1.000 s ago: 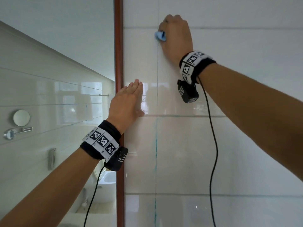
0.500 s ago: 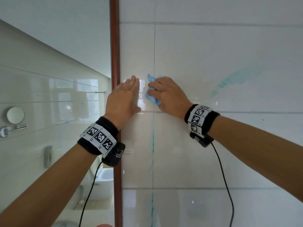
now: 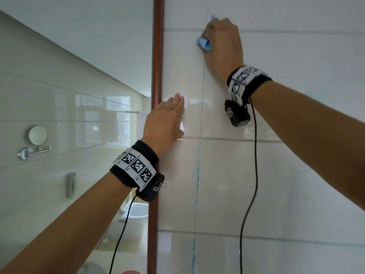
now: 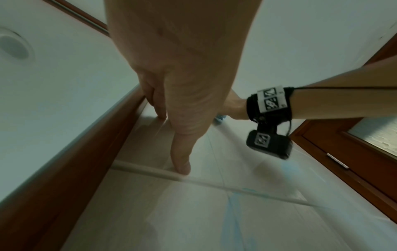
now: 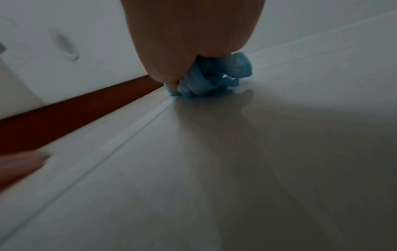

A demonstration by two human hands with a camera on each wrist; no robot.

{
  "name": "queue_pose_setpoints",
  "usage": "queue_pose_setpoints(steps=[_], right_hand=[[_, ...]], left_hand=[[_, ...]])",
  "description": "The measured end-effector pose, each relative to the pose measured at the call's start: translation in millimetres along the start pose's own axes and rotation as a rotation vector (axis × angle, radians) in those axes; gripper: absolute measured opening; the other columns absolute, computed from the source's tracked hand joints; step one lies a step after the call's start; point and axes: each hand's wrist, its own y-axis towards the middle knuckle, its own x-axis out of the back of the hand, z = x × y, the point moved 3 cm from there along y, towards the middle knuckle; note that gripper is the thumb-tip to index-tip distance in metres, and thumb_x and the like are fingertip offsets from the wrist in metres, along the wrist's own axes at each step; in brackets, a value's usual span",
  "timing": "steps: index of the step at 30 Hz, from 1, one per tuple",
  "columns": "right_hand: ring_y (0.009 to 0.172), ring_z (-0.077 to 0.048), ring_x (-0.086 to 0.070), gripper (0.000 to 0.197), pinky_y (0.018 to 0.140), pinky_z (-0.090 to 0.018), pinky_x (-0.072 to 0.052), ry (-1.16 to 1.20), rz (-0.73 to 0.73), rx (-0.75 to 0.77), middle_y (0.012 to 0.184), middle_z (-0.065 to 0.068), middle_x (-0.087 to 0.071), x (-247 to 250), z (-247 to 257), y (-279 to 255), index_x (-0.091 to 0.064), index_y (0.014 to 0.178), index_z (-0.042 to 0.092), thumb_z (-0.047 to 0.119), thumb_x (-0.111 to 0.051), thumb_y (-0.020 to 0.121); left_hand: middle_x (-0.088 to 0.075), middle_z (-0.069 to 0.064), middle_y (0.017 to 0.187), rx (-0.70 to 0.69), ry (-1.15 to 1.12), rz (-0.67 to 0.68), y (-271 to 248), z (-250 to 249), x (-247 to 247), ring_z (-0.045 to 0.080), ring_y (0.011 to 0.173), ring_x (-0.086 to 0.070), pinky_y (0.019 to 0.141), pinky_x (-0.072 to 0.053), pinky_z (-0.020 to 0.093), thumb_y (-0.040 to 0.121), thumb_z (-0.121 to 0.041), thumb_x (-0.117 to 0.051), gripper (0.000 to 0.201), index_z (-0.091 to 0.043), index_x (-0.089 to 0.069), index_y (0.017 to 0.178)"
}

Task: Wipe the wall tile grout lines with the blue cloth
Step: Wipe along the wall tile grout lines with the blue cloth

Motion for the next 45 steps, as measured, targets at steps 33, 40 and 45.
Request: queue_pose_setpoints(steps=[33,40,45], right_hand=[[0.102,-0.032,-0.059,0.025,0.099,-0.043,-0.041,0.108,0.385,0.333,0.109,-0.008,-0.066,26,111,-312,-0.070,0.103,0.007,0.001,-0.056,0.084],[0.109,-0.032,-0.060,0.033,0.108,-0.046,-0.042,0.251,0.360,0.233,0.118,-0.010,-0.068,48,112,-319,-0.073,0.108,0.008,-0.005,-0.064,0.080],[0.126,-0.037,-0.058,0.058,0.110,-0.045,-0.045,0.231,0.259,-0.172,0.146,-0.016,-0.057,47,84,-242,-0.064,0.130,0.002,-0.008,-0.074,0.073]], left_hand=[[-0.011,0.014,0.174,-0.041,-0.091,-0.037,-88,-20,-61,0.029,0.160,-0.016,0.128,-0.022,0.040,0.087,0.009,-0.038,0.084,-0.003,-0.012,0.166],[-0.001,0.016,0.174,-0.085,0.089,-0.001,-90,-15,-72,0.028,0.162,-0.008,0.130,-0.020,0.040,0.103,-0.017,-0.049,0.080,-0.001,-0.002,0.165],[-0.004,0.016,0.174,-0.068,0.105,0.007,-88,-16,-70,0.028,0.161,-0.011,0.129,-0.022,0.040,0.101,-0.028,-0.058,0.088,-0.001,-0.004,0.165]])
